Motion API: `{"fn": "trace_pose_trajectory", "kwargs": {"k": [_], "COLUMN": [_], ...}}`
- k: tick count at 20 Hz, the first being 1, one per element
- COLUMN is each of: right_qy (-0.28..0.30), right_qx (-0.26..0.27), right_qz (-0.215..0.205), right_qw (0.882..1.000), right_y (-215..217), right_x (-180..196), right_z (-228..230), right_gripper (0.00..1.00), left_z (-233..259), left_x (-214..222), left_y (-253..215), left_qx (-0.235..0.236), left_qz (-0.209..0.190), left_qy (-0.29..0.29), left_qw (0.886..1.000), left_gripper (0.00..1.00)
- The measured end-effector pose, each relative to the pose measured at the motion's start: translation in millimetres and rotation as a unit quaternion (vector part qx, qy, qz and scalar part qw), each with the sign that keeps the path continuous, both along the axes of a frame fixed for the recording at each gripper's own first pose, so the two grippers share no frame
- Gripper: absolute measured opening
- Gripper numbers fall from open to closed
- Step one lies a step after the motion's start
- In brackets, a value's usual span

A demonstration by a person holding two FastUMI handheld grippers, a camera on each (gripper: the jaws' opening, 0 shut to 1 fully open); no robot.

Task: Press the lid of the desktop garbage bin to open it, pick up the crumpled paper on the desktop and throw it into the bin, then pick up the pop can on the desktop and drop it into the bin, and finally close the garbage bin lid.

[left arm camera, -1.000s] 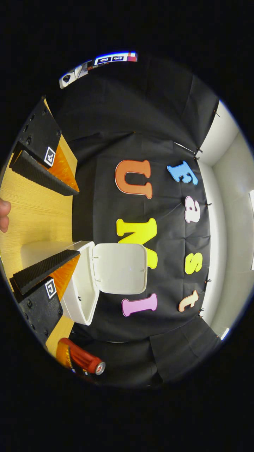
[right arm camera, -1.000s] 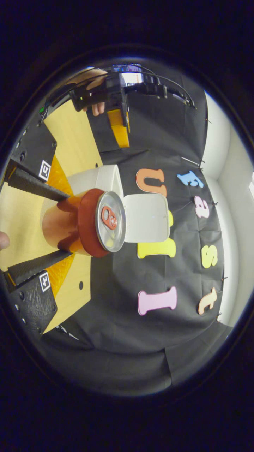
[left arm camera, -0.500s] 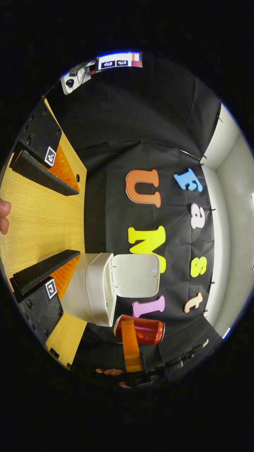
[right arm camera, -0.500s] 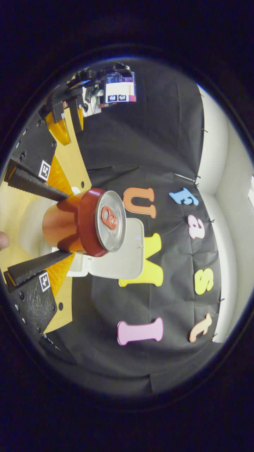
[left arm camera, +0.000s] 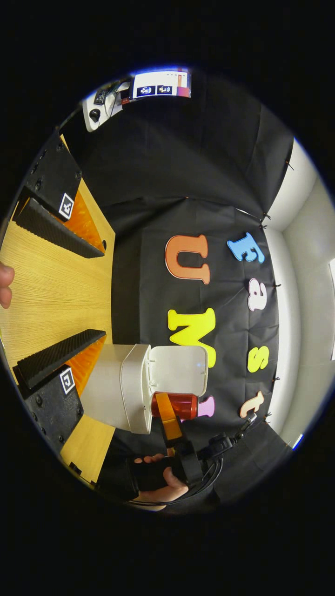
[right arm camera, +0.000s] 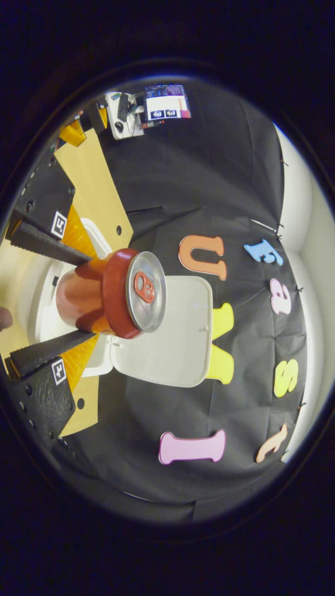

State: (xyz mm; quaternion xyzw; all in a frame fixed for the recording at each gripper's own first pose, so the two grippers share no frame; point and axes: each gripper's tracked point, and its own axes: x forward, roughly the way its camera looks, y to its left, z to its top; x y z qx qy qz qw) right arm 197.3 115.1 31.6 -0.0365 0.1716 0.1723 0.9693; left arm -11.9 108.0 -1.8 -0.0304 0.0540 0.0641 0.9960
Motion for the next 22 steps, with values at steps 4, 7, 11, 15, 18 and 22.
{"fn": "trace_pose_trajectory", "kwargs": {"k": [4,7,11,15,18,22], "right_qy": [0.016,0.024,0.023,0.018,-0.002,-0.046], "right_qx": [0.006,0.001,0.003,0.000,0.014,0.016], "right_qz": [-0.024,-0.032,-0.035,-0.038,-0.045,-0.064], "right_qw": [1.000,0.999,0.999,0.999,0.999,0.997], "right_y": [-4.2,-5.2,-3.0,-2.8,-4.5,-12.3], "right_x": [19.0,27.6,29.4,29.6,24.7,16.1], "right_z": [-5.9,-11.7,-9.7,-7.5,6.9,36.6], "right_gripper": [0.78,0.78,0.81,0.82,0.88,0.95], "left_z": [3.8,5.3,8.6,8.0,5.2,-0.6], "left_x": [-2.2,-3.8,-5.1,-5.8,-5.9,-3.9], "left_y": [-3.5,-3.9,-4.6,-9.4,-15.9,-19.9], "left_qx": [0.002,0.004,0.009,0.004,0.001,-0.002], "left_qz": [-0.008,-0.007,-0.007,-0.009,-0.017,-0.020], "left_qy": [-0.008,-0.010,-0.013,-0.013,-0.011,-0.007], "left_qw": [1.000,1.000,1.000,1.000,1.000,1.000], "left_gripper": [0.99,0.99,0.99,0.99,0.99,0.99]}}
